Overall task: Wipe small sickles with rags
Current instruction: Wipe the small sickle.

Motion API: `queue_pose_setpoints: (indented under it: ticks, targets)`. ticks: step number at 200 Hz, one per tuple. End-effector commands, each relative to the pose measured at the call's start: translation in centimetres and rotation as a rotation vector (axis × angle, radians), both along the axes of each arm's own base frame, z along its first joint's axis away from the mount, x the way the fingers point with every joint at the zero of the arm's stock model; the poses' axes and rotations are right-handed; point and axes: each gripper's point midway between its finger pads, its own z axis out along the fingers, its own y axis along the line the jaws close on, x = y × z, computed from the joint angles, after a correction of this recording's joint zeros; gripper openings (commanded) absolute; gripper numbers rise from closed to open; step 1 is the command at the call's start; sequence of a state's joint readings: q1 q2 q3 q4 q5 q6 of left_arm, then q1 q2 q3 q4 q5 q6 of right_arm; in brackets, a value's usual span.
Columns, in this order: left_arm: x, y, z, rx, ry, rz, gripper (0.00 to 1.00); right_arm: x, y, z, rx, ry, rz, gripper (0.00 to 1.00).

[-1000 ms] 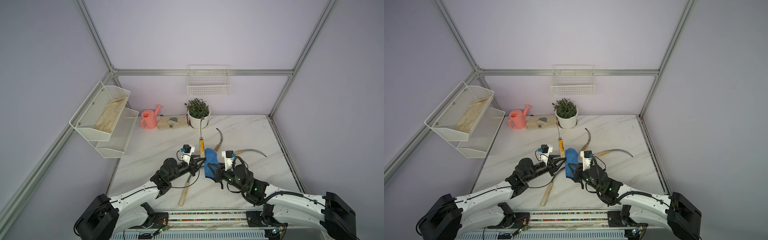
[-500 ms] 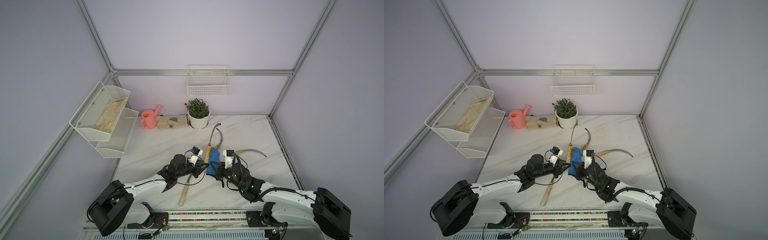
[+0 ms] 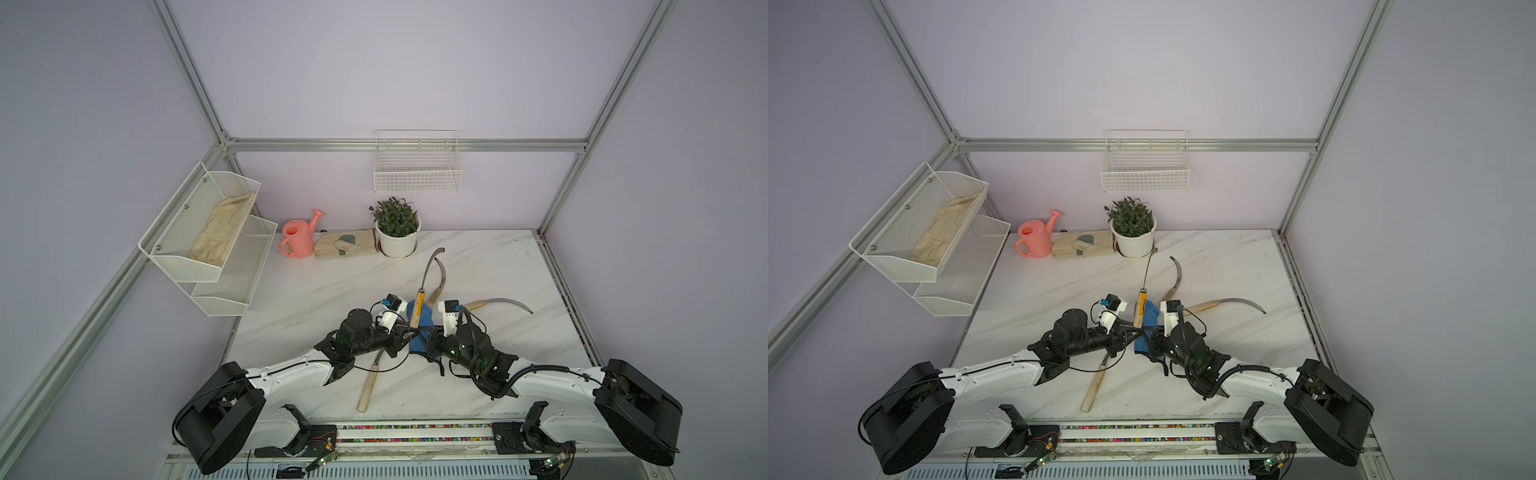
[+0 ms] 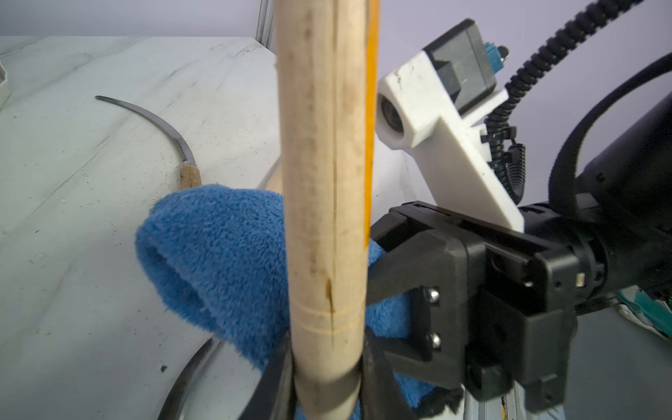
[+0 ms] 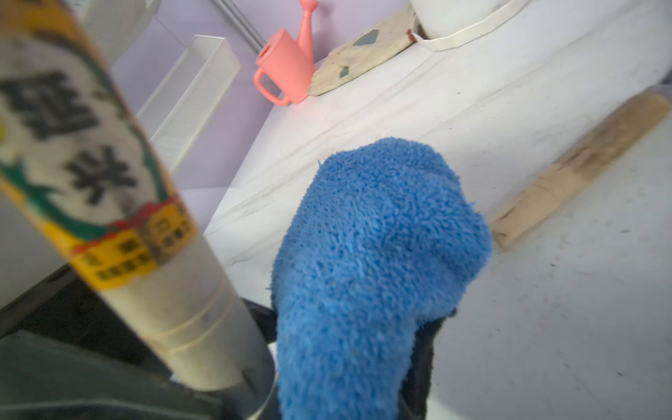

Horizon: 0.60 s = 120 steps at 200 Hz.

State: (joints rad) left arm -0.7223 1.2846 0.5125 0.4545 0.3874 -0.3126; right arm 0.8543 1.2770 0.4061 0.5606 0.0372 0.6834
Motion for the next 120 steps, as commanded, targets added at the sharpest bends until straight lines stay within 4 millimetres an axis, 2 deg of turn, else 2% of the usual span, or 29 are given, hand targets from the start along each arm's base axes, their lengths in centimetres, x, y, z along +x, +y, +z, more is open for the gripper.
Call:
queue_pose_setpoints:
  ticks: [1, 17, 36, 89, 120]
  targets:
    - [0.7, -1.1, 3.7, -0.056, -0.097, -0.022, 0.0, -1.1, 1.8, 3.0, 0.112, -0.062, 0.109, 0.0]
    - [0.9, -1.0, 3.5, -0.049, -0.097, -0.012, 0.0, -0.9, 1.6, 3.4, 0.113, -0.067, 0.096, 0.0]
    - [1.0, -1.0, 3.4, -0.04, -0.094, -0.005, 0.0, -0.5, 1.6, 4.7, 0.127, -0.082, 0.087, 0.0]
    - [1.5, -1.1, 2.9, -0.01, -0.084, 0.018, 0.0, 1.1, 1.3, 11.6, 0.136, -0.19, 0.075, 0.0]
    - [1.6, -1.2, 2.8, -0.005, -0.083, 0.019, 0.0, 2.0, 0.5, 14.5, 0.125, -0.233, 0.048, 0.0]
